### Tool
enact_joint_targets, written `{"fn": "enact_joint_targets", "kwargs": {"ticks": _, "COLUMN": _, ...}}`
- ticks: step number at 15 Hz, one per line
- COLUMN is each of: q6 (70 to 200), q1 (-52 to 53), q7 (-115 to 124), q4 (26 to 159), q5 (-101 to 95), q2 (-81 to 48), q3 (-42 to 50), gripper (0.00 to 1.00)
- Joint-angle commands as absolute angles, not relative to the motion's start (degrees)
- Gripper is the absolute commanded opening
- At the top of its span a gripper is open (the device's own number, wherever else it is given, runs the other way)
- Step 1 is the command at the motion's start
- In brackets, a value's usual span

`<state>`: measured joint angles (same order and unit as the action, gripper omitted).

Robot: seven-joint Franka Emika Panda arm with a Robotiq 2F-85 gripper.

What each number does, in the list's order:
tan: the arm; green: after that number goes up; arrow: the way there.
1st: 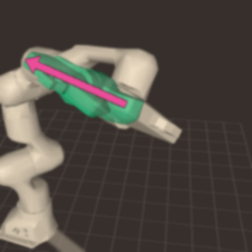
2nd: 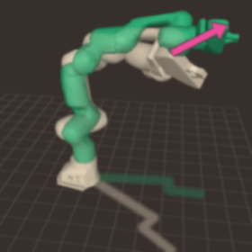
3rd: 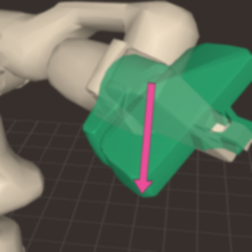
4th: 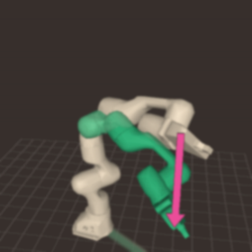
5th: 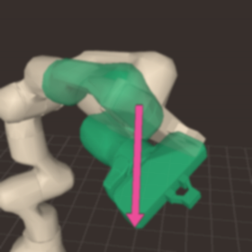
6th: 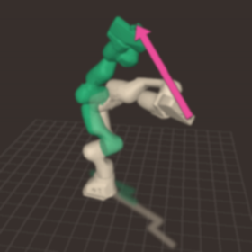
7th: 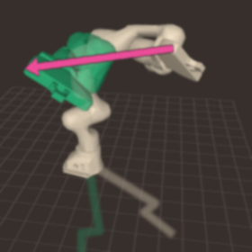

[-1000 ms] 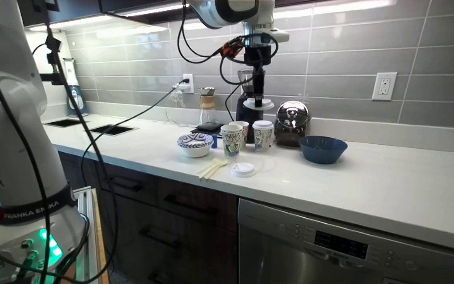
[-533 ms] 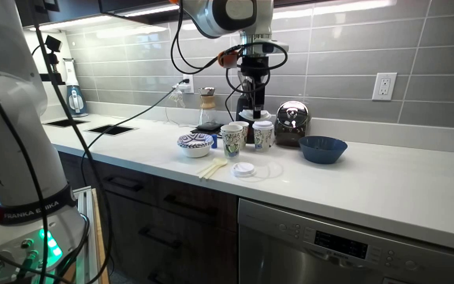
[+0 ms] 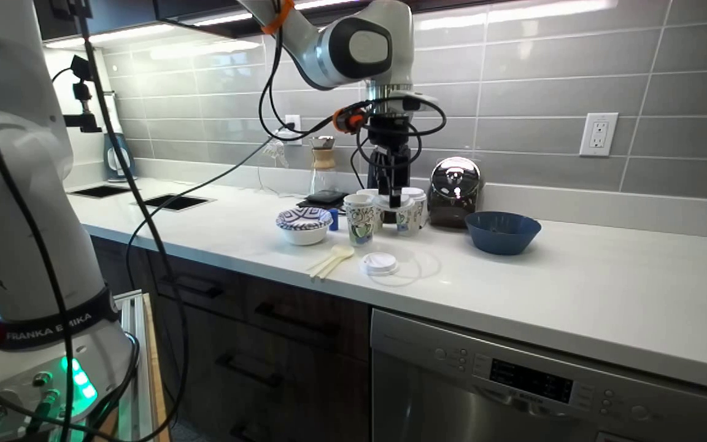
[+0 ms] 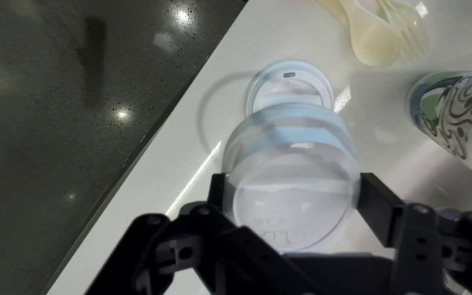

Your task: Take the lid off the cup

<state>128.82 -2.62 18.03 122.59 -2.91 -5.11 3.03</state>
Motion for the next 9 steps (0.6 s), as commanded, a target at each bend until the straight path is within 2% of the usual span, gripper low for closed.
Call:
{"fn": "enact_joint_targets", "kwargs": {"ticks": 1, "q6": 131.6, "q1": -2.5, "q7": 15.9, "q4": 124.0, "q5": -1.9, "q2": -7.1, "q3": 3.1, "gripper": 1.00}}
{"fn": "enact_joint_targets", "kwargs": {"ticks": 7, "q6": 131.4, "q1": -1.6, "q7": 16.5, "q4": 123.3, "q5": -0.2, "q2": -8.2, "q3": 2.3, "gripper": 1.00}}
{"fn": "enact_joint_targets", "kwargs": {"ticks": 9, "q6": 127.5, "q1": -0.7, "q7": 17.0, "q4": 122.5, "q5": 3.5, "q2": -5.8, "q3": 1.0, "gripper": 1.00}}
